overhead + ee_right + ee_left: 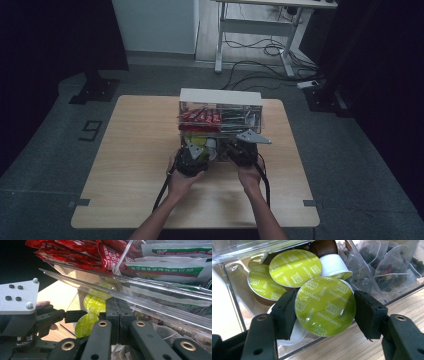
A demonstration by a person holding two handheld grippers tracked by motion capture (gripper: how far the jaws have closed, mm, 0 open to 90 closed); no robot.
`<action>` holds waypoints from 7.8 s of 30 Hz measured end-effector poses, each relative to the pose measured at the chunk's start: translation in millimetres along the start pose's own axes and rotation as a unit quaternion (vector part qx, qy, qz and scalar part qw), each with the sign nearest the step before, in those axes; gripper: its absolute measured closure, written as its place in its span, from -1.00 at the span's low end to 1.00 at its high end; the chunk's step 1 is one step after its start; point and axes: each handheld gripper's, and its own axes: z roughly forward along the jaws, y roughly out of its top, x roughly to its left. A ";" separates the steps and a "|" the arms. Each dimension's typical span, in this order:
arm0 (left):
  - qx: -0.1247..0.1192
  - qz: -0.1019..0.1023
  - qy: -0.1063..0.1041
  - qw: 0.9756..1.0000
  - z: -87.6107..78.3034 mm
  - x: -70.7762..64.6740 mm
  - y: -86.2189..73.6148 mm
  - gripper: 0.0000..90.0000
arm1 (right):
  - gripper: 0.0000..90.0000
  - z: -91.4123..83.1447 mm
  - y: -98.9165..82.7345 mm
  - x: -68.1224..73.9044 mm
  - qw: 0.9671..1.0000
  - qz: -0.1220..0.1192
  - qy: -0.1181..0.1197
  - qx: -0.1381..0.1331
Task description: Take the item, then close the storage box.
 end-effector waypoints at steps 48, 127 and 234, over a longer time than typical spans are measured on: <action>-0.046 0.003 -0.029 0.999 -40.2 3.6 4.3 -0.15 | 0.96 -3.2 -0.9 -2.6 1.000 0.004 -0.006 -0.002; -0.006 -0.077 0.048 0.996 -103.5 123.1 -90.8 -0.15 | 0.96 -4.7 -2.9 -5.7 1.000 0.009 -0.012 -0.001; 0.021 -0.116 -0.006 0.993 -109.9 116.7 -108.8 -0.44 | 0.96 -24.8 -55.5 -23.5 0.999 0.036 -0.024 0.012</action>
